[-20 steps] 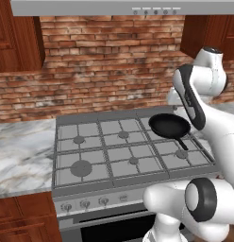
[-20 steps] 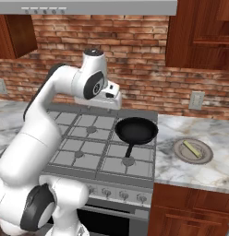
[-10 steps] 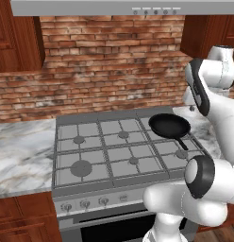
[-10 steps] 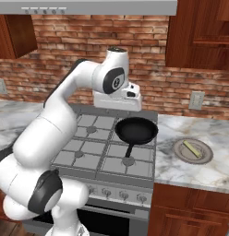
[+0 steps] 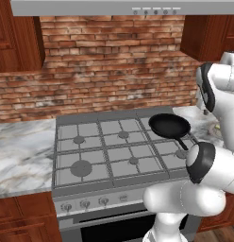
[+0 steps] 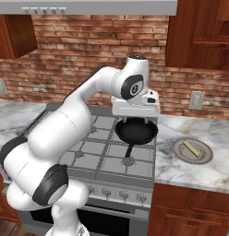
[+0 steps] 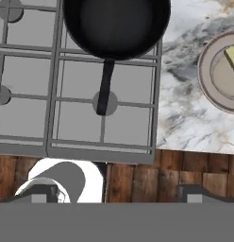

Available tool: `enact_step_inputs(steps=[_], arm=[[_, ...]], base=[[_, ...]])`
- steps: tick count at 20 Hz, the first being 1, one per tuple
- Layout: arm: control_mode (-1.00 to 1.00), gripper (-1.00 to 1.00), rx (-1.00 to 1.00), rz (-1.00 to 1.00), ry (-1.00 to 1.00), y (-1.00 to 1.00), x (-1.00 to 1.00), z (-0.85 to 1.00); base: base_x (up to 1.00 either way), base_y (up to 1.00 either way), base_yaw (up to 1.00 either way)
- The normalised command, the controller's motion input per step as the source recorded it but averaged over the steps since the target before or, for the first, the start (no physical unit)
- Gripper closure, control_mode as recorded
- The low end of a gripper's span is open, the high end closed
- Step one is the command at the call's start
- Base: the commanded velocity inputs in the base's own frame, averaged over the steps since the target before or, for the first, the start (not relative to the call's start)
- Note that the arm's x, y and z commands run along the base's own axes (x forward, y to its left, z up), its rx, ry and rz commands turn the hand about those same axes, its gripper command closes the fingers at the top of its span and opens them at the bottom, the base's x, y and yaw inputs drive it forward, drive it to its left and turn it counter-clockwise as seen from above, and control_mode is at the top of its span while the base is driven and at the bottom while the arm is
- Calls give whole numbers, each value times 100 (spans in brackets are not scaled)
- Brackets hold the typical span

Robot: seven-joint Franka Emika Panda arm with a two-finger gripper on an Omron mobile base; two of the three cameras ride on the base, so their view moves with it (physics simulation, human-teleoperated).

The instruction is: Pick up the butter stick and place it in the pan. Then turn on the burner for the pan.

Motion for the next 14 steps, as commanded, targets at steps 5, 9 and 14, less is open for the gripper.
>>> enact_step_inputs(steps=[5,9,14], arm=[[-100,-100,-2,7,0,-55,0,-33],[-100,-100,-3,6,0,-52,1,-31],[-100,-100,-2,5,0,-48,0,-21]], base=[[0,0,0],[0,0,0],[0,0,0]])
